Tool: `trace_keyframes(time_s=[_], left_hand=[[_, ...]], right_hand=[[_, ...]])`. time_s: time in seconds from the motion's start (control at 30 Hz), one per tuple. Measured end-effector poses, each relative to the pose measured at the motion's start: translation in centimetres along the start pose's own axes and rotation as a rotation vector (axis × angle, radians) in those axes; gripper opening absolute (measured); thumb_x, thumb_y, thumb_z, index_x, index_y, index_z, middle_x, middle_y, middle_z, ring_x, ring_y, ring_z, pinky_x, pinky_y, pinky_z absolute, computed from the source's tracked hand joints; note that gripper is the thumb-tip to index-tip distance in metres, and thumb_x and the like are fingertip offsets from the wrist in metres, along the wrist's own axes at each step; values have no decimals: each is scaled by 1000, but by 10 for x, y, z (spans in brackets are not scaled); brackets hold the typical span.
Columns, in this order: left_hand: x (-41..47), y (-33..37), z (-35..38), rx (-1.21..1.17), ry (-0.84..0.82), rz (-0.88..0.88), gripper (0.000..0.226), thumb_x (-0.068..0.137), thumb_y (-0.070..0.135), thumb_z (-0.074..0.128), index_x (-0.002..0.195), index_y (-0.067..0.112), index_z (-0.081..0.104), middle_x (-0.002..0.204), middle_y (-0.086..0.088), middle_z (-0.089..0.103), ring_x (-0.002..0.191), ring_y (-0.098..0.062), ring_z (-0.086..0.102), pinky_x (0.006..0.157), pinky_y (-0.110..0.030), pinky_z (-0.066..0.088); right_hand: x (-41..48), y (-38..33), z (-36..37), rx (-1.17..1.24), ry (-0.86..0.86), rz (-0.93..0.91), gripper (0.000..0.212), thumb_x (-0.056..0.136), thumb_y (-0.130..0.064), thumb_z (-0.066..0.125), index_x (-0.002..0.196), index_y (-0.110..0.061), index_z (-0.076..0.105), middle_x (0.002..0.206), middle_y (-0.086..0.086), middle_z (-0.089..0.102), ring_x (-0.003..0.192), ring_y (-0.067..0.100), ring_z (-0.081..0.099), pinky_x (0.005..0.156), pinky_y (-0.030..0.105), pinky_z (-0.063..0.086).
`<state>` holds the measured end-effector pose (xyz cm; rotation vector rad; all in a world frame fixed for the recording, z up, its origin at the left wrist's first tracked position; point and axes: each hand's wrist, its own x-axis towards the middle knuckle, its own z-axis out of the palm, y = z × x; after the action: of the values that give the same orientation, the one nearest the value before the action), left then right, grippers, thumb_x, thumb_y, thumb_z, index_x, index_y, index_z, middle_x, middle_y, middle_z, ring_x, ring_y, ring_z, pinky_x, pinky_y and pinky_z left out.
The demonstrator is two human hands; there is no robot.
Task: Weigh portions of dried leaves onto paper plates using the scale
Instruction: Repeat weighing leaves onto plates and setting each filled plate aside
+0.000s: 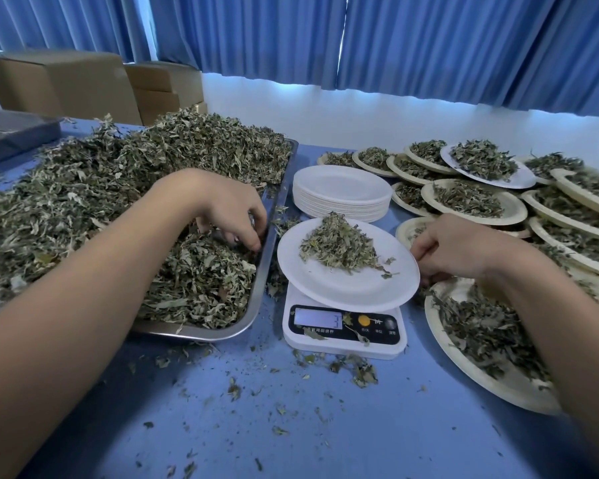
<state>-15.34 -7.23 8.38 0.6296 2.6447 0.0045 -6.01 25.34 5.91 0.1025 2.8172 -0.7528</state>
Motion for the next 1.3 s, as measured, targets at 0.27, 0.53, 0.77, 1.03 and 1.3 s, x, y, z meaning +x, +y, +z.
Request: trace_keyframes(time_s=[0.27, 0.53, 0.77, 1.03, 1.3], left_hand=[[-3, 5, -1, 26, -80, -29, 30, 73, 40, 86, 95, 28, 70, 101, -6, 72, 73, -19, 63, 60, -35, 53], [-2, 2, 0, 15, -48, -125, 14, 78, 8, 83, 89, 9, 73, 76, -9, 73, 52, -18, 51, 52, -29, 44], [-9, -2, -8, -95, -2, -57, 7, 82, 22, 82, 86, 25, 78, 81, 3, 72, 64, -16, 62, 60, -28, 55], [-10, 17, -1, 60, -74, -3, 25, 79, 16, 84, 101, 18, 75, 61, 14, 65, 53, -3, 56, 53, -18, 47], [-16, 3, -14, -6, 169, 66, 18, 79, 11, 83, 90, 25, 78, 64, 20, 65, 68, -7, 63, 63, -24, 47]], right_hand=[[0, 0, -1, -1, 0, 1, 25, 80, 14, 63, 77, -4, 80, 70, 15, 75, 59, 17, 67, 60, 27, 55], [1, 1, -1, 11, -2, -4, 26, 80, 14, 63, 75, -5, 80, 70, 15, 75, 61, 18, 69, 67, 31, 59], [2, 1, -1, 0, 0, -7, 28, 80, 14, 62, 73, -7, 80, 68, 14, 75, 57, 15, 67, 58, 25, 55], [3, 3, 0, 39, -2, -7, 24, 80, 17, 63, 77, -1, 79, 65, 15, 73, 51, 13, 66, 48, 19, 50], [2, 3, 0, 60, 2, 3, 22, 81, 18, 62, 80, 2, 78, 64, 15, 73, 47, 10, 65, 44, 17, 48]])
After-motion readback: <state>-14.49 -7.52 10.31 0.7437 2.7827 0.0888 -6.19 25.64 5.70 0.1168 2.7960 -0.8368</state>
